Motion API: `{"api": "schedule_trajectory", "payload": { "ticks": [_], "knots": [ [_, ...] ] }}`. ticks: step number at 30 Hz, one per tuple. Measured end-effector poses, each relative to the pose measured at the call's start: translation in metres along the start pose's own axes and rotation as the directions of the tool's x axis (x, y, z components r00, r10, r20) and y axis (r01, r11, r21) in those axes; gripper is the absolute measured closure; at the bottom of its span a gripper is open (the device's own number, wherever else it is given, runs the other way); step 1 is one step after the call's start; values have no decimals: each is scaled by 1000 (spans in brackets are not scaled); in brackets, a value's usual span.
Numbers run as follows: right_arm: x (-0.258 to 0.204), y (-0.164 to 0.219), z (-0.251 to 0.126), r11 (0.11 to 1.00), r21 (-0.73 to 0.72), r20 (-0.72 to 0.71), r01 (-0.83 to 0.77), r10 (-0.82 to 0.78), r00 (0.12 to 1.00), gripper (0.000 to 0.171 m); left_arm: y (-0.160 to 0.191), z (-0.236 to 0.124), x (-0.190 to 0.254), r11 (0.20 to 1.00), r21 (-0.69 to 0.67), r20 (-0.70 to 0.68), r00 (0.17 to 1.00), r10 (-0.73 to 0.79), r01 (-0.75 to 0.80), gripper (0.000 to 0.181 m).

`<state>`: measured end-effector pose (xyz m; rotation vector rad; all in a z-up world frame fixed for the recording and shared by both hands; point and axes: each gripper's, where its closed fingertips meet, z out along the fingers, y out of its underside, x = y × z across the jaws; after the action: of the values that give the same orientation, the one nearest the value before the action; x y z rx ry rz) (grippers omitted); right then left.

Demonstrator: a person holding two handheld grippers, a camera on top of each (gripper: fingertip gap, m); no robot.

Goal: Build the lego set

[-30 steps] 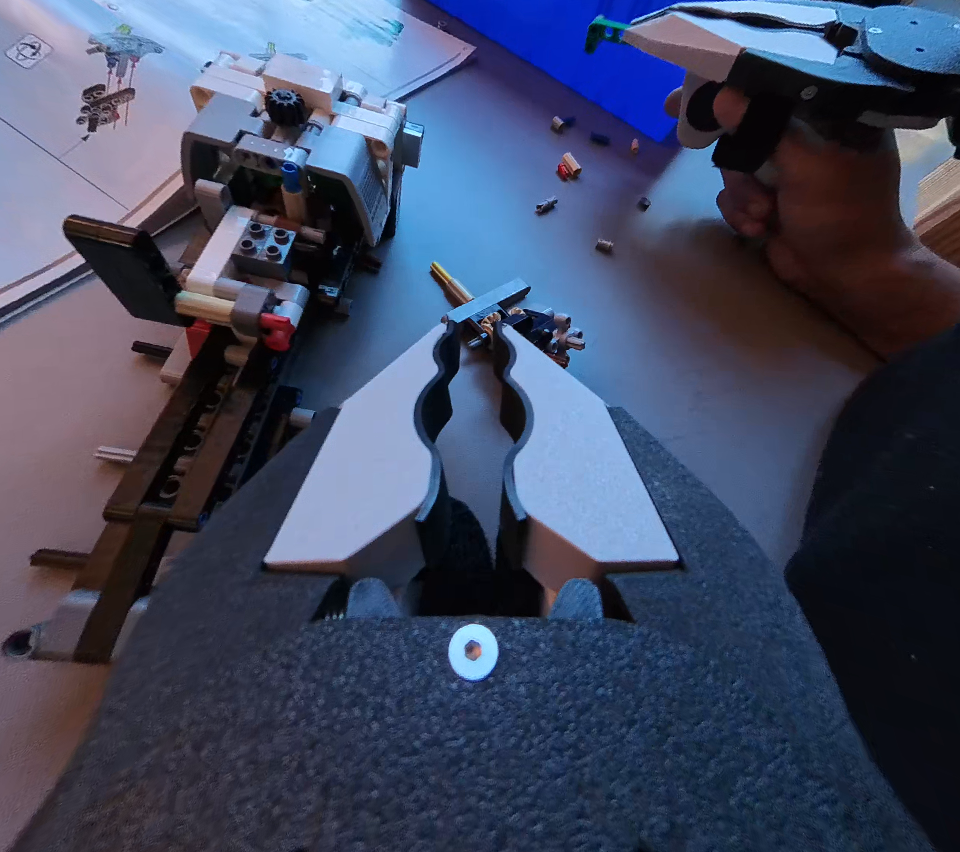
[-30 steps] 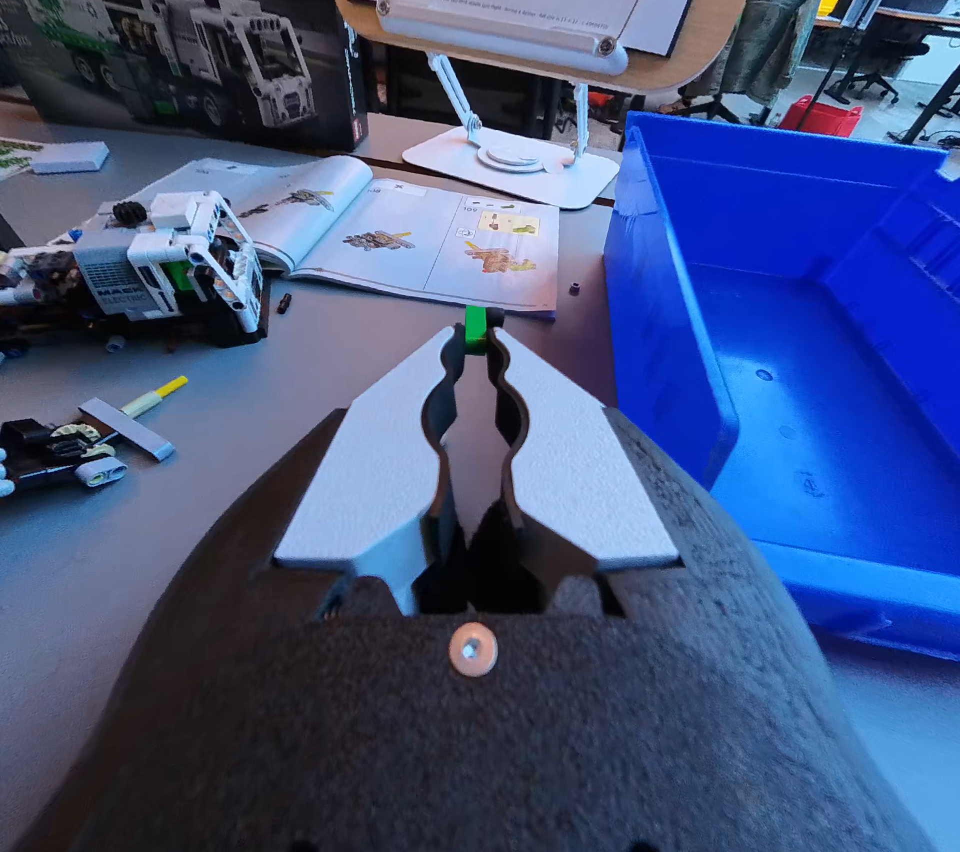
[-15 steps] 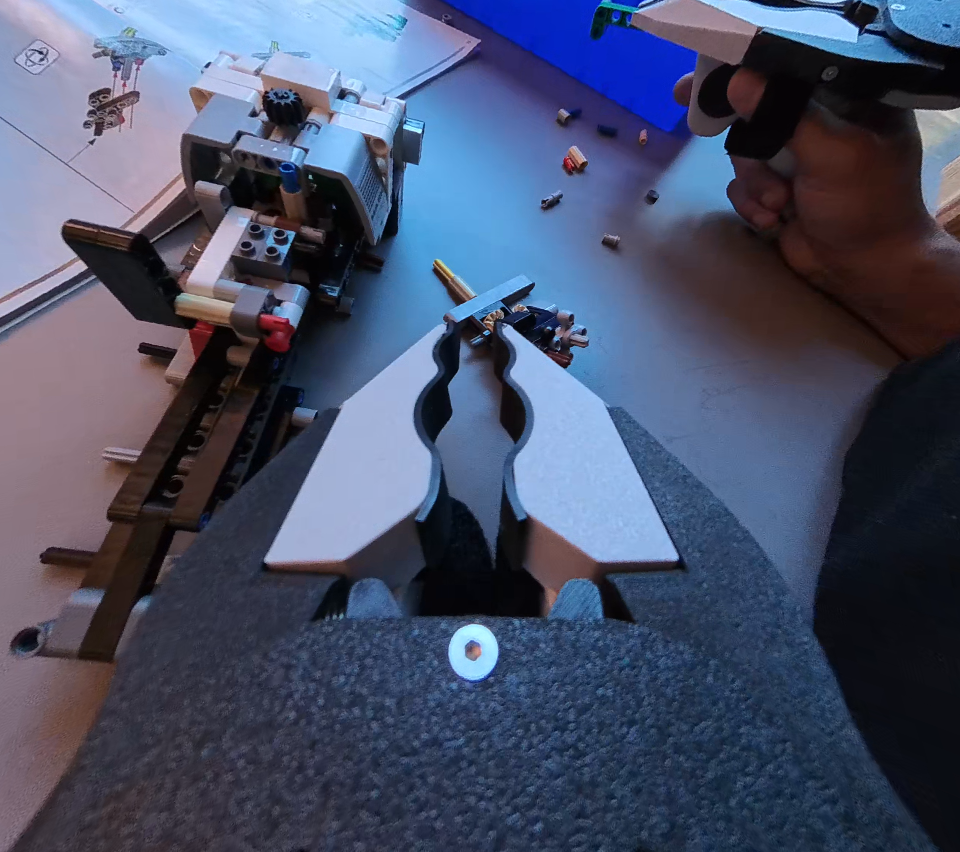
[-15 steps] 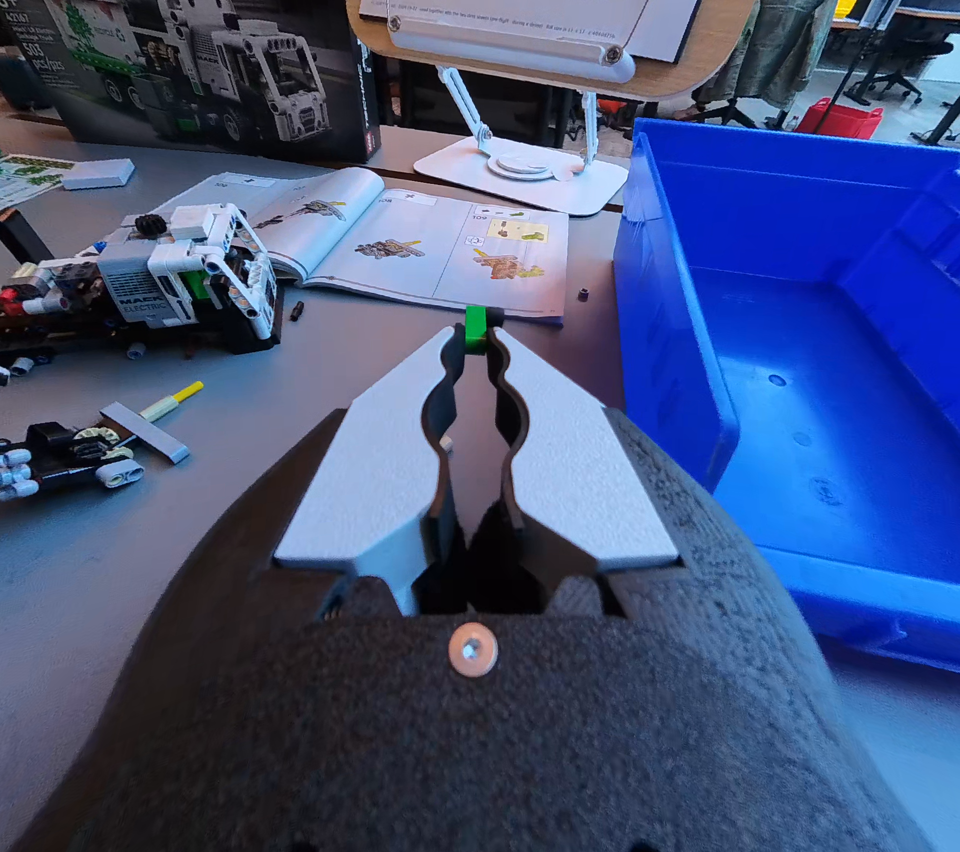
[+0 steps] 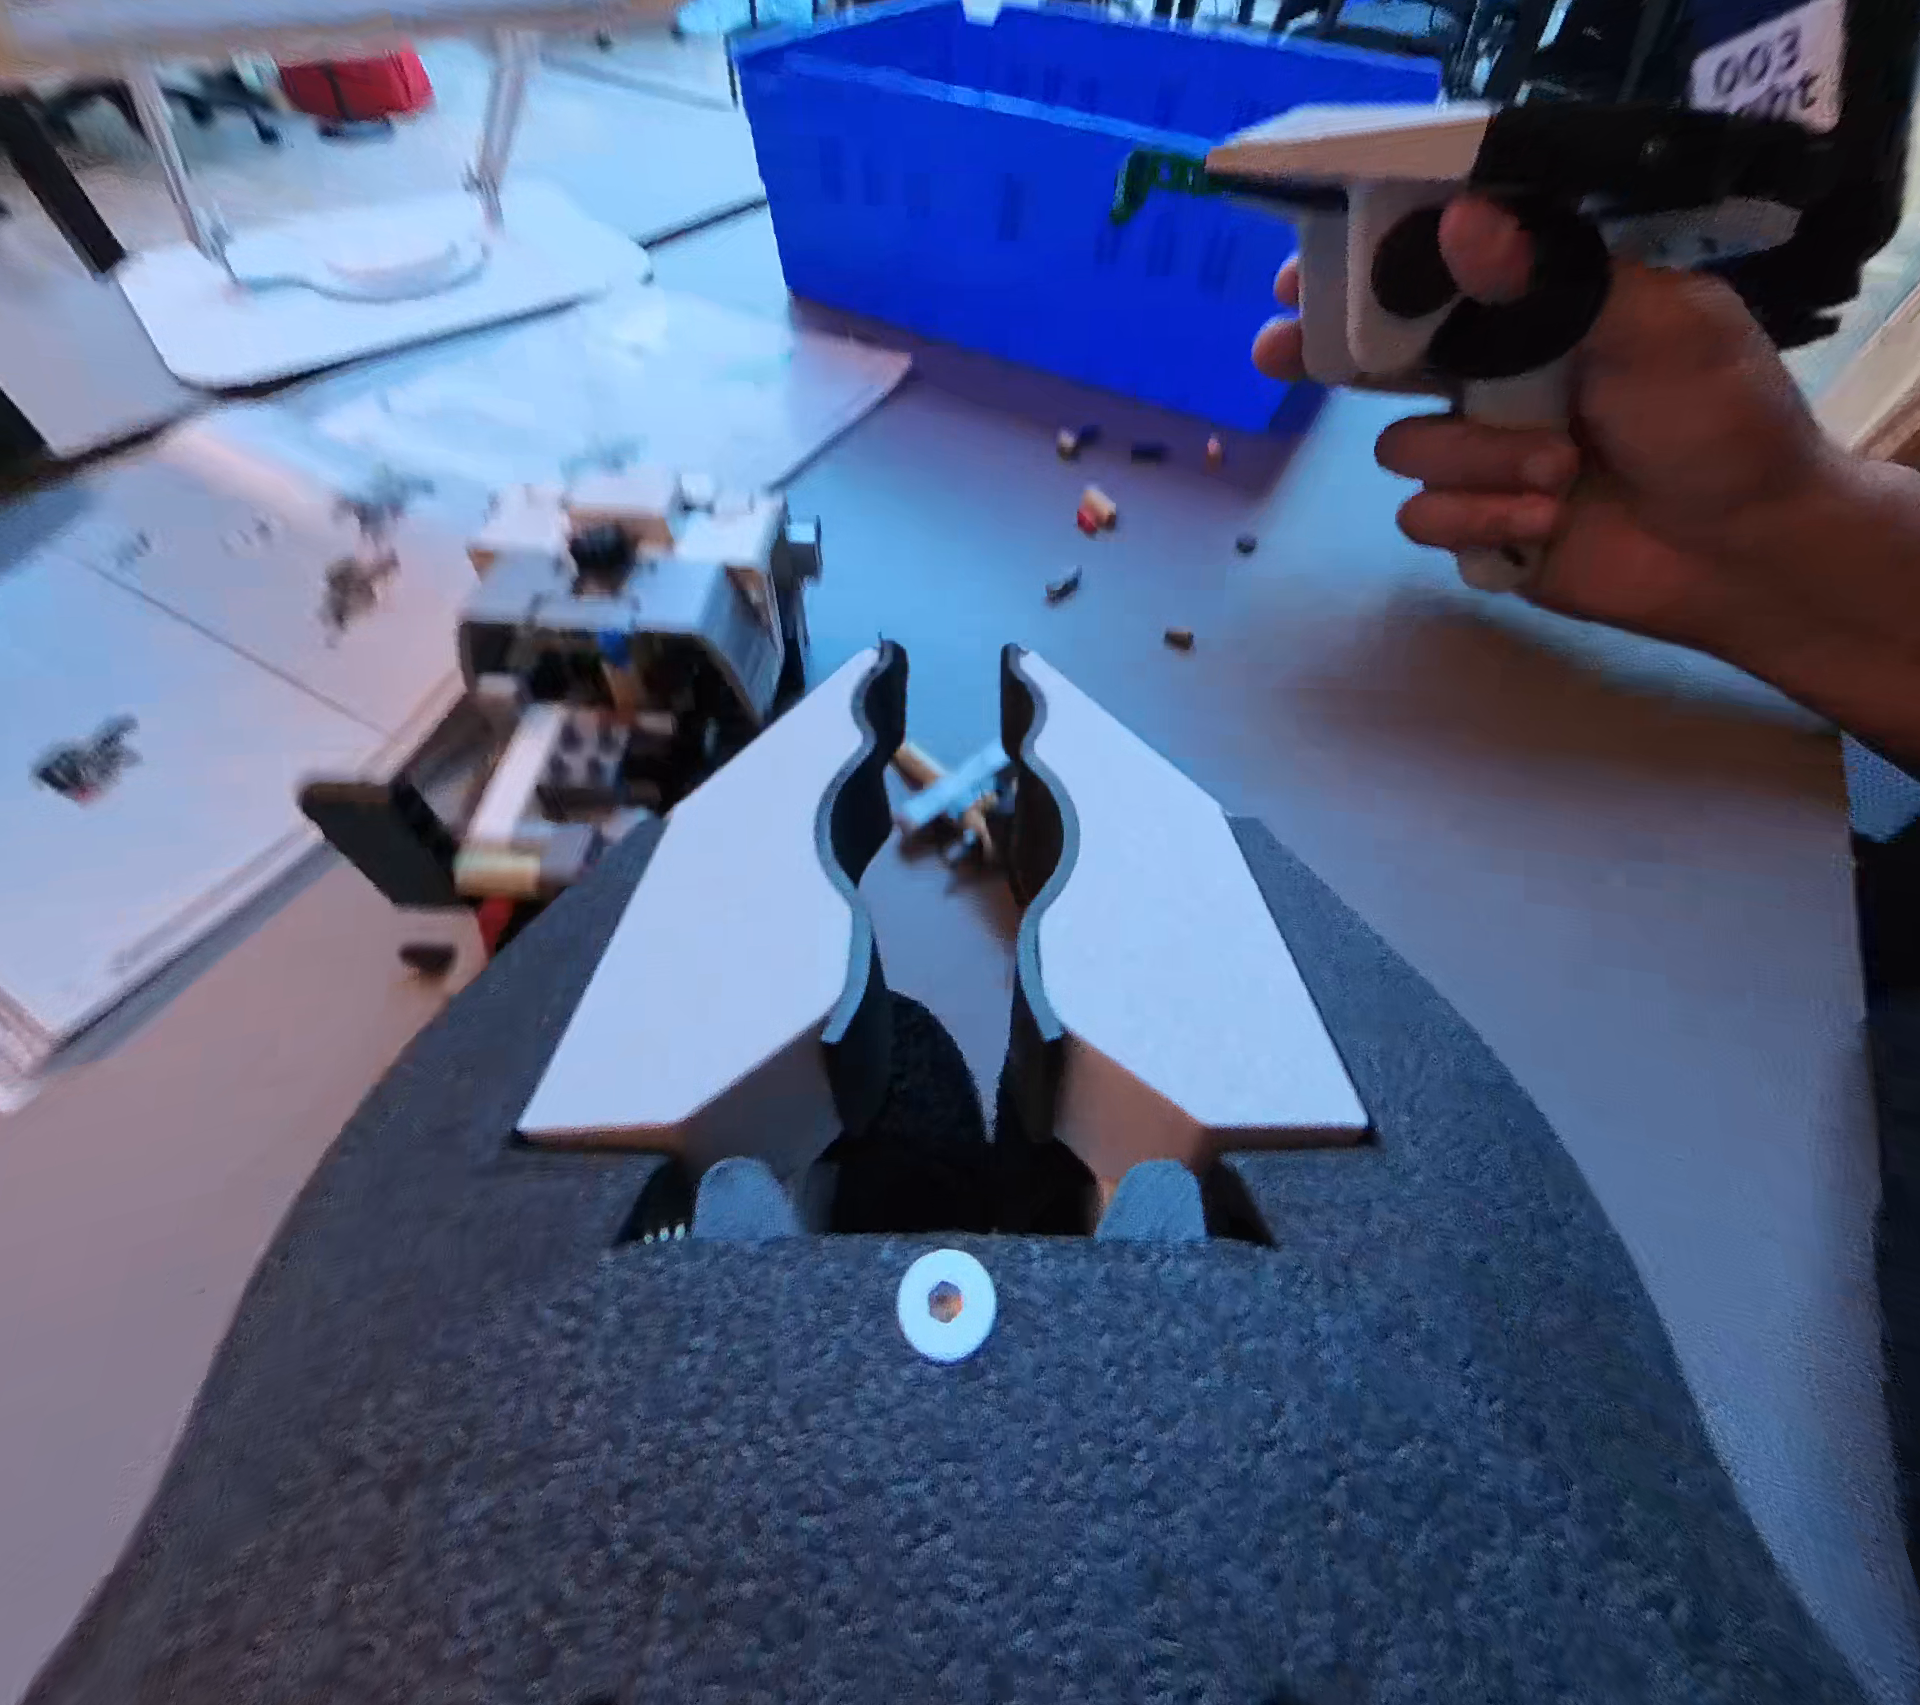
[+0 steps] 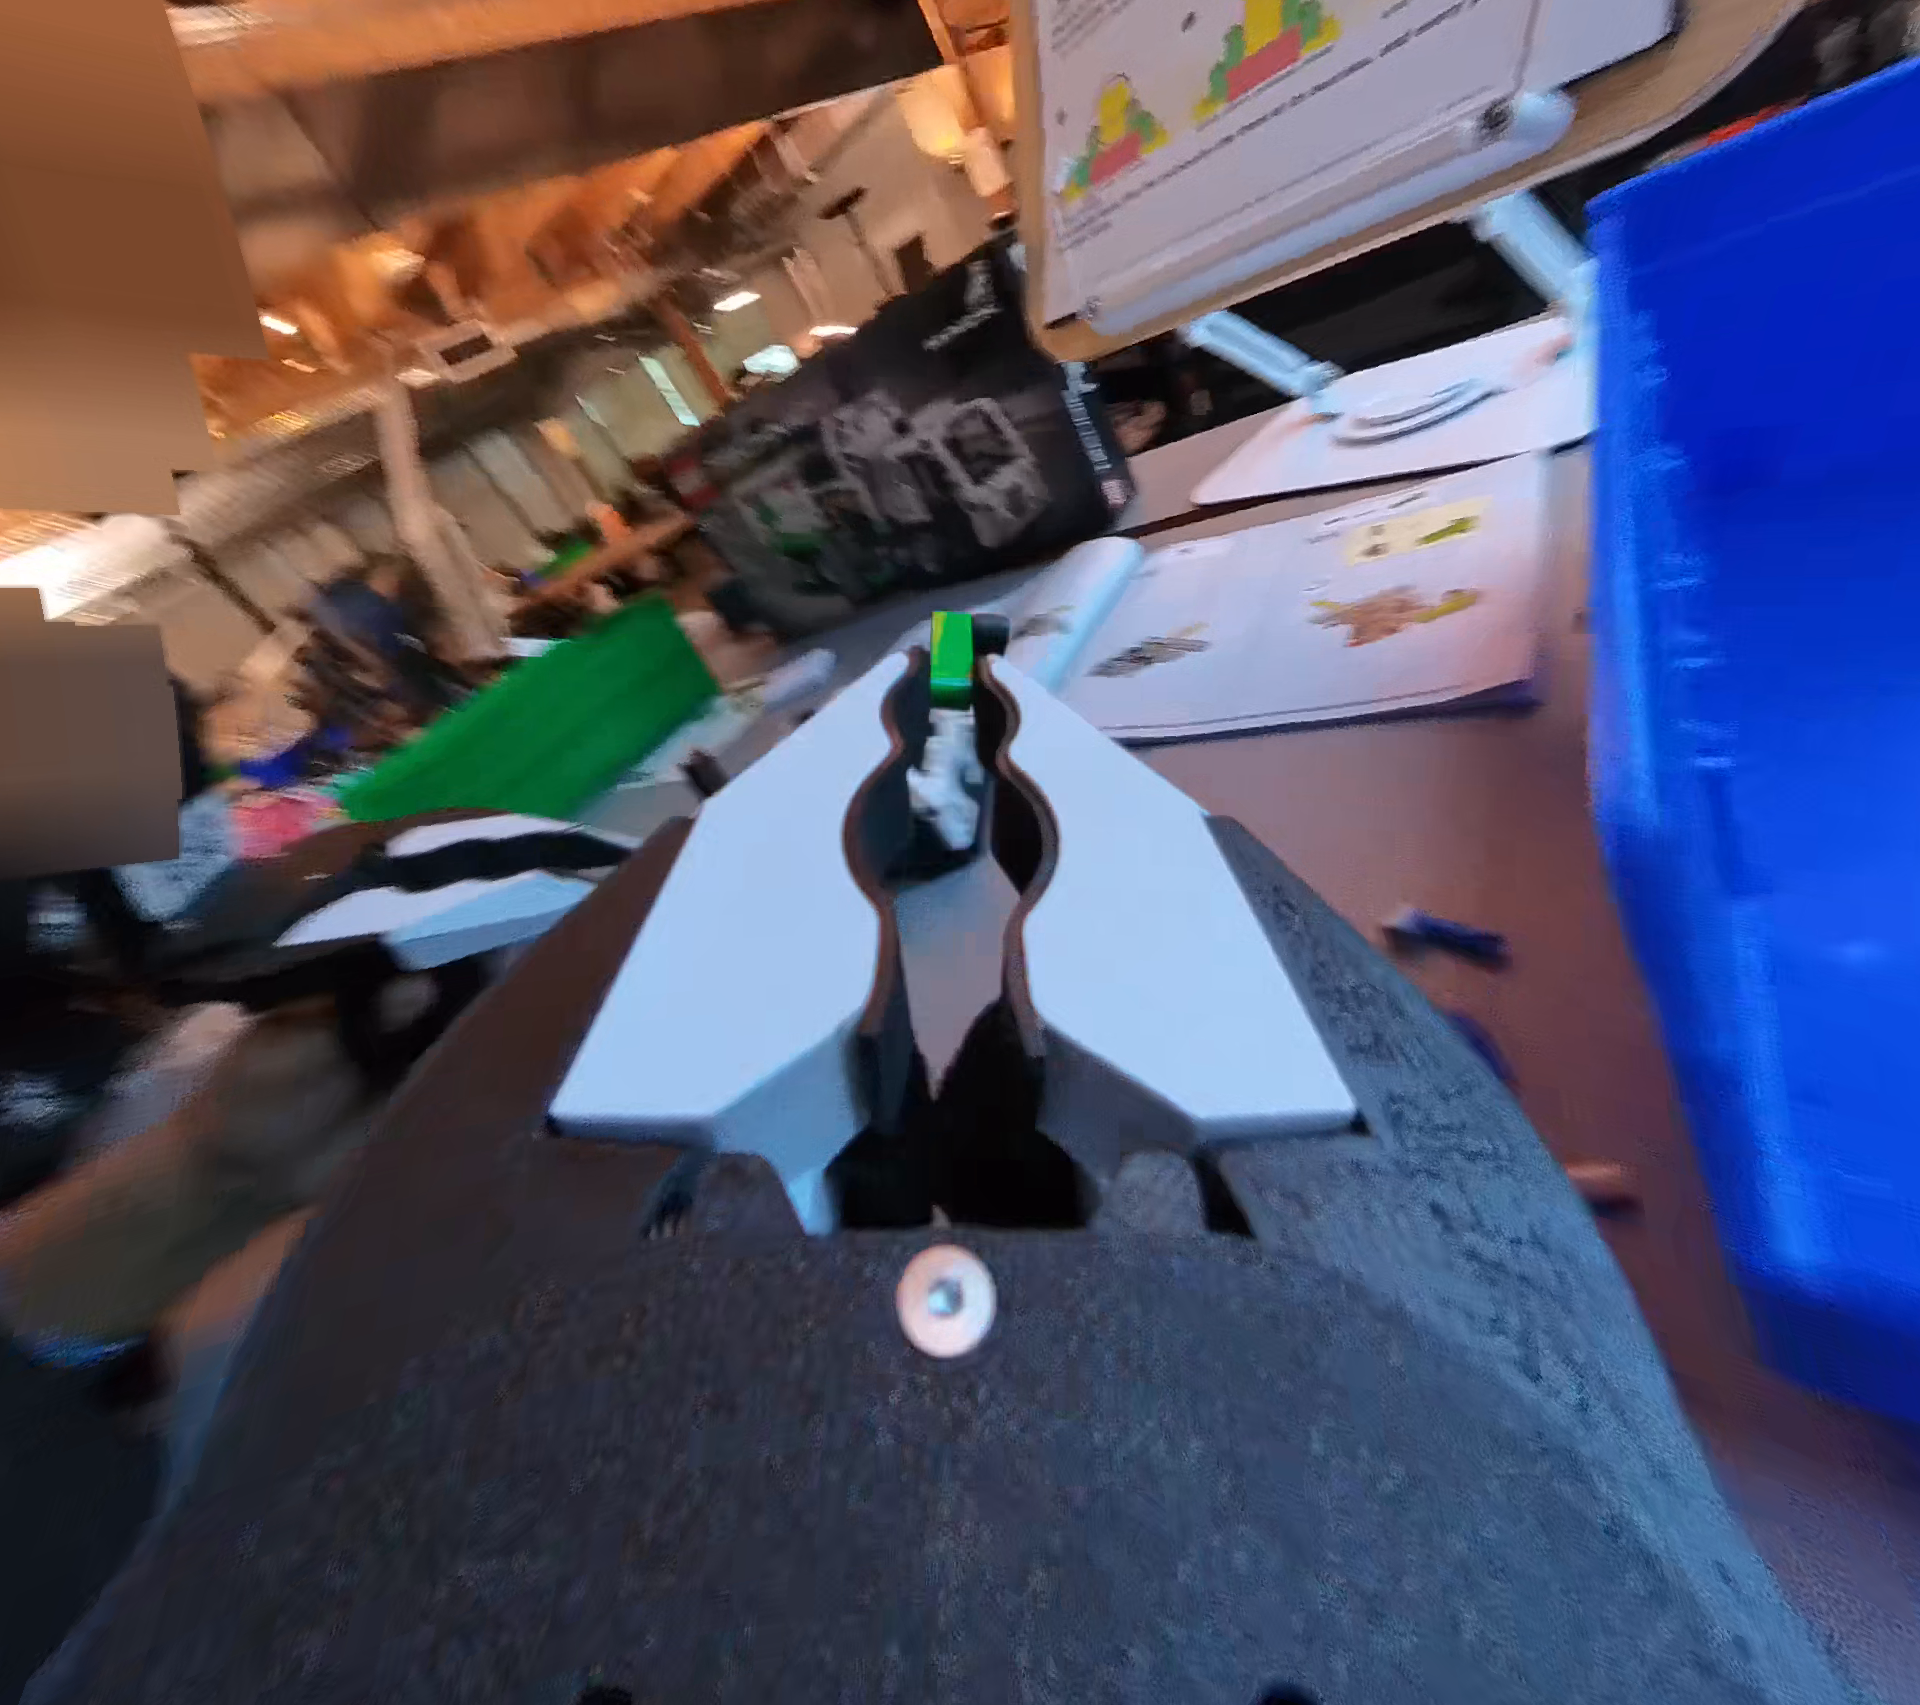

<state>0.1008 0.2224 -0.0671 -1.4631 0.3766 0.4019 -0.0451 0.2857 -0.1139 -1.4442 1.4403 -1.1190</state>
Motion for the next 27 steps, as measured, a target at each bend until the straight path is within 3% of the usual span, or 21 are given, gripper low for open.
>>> {"api": "schedule_trajectory", "payload": {
  "ticks": [4, 9, 16, 21, 27],
  "knots": [
    [-35, -2, 3, 978, -40, 176, -203, 207, 962, 165, -40, 13, 15, 995, 36, -44, 995, 94, -93, 162],
    [-73, 18, 6, 986, -130, 203, -108, 133, 970, 164, -69, 31, 38, 976, 84, -45, 977, 207, -203, 162],
    [-97, 29, -2, 986, -165, 199, -37, 70, 977, 165, -78, 25, 44, 969, 172, -25, 983, 182, -175, 181],
    [-90, 32, -4, 983, -173, 177, -57, 88, 980, 165, -73, 22, 50, 970, 149, -63, 978, 201, -190, 173],
    [-99, 20, -7, 973, -150, 273, -175, 211, 938, 165, -58, 30, 52, 972, 64, -65, 971, 230, -226, 166]
  ]
}}
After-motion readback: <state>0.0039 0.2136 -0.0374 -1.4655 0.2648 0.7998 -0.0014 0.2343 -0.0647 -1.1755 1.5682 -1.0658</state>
